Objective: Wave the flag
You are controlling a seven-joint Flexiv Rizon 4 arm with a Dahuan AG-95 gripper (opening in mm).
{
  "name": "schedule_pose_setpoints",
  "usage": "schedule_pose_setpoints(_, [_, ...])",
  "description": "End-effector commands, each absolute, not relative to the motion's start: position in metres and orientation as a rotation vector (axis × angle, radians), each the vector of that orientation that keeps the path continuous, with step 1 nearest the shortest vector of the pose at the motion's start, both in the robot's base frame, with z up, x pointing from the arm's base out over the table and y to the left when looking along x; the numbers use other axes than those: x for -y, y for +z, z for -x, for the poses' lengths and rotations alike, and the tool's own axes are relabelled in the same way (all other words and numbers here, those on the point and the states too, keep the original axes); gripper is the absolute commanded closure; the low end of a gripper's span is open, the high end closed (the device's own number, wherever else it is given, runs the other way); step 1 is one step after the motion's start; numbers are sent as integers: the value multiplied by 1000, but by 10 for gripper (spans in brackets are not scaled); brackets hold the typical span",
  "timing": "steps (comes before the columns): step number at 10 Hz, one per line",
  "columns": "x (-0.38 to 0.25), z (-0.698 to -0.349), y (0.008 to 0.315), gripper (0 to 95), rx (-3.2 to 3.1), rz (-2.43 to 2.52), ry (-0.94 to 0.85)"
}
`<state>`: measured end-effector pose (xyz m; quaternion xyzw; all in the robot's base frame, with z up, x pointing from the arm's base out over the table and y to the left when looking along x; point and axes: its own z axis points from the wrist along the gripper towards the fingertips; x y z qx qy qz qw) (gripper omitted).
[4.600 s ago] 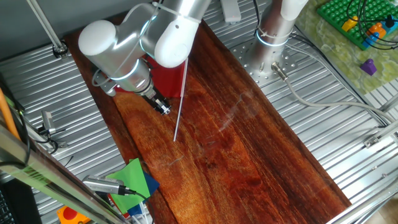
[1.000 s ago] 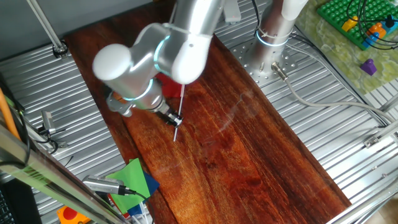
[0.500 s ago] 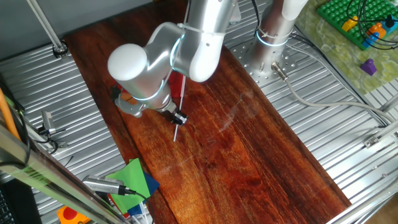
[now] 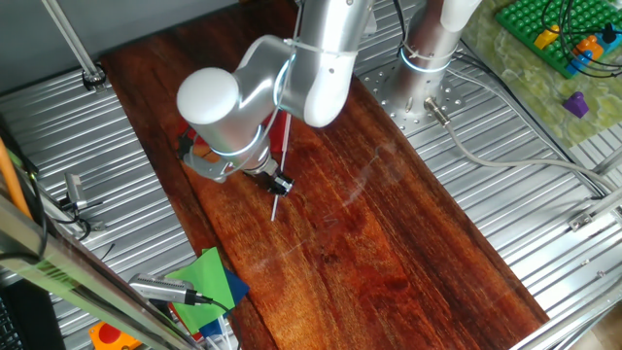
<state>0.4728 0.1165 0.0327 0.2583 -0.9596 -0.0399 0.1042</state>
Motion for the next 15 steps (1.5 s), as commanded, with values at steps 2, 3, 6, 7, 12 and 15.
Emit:
schedule_pose_setpoints(2, [-118,-482,31,760,2829,-758,-105])
schedule_pose_setpoints(3, [-118,-486,31,760,2828,-757,-103])
schedule_pose_setpoints(6, [-118,-494,26,760,2831,-762,-103])
schedule_pose_setpoints(7, [-118,-494,25,760,2831,-763,-103])
schedule_pose_setpoints(12, [-118,-496,19,760,2833,-777,-106])
schedule_pose_setpoints(15, [-121,-496,17,760,2829,-784,-105])
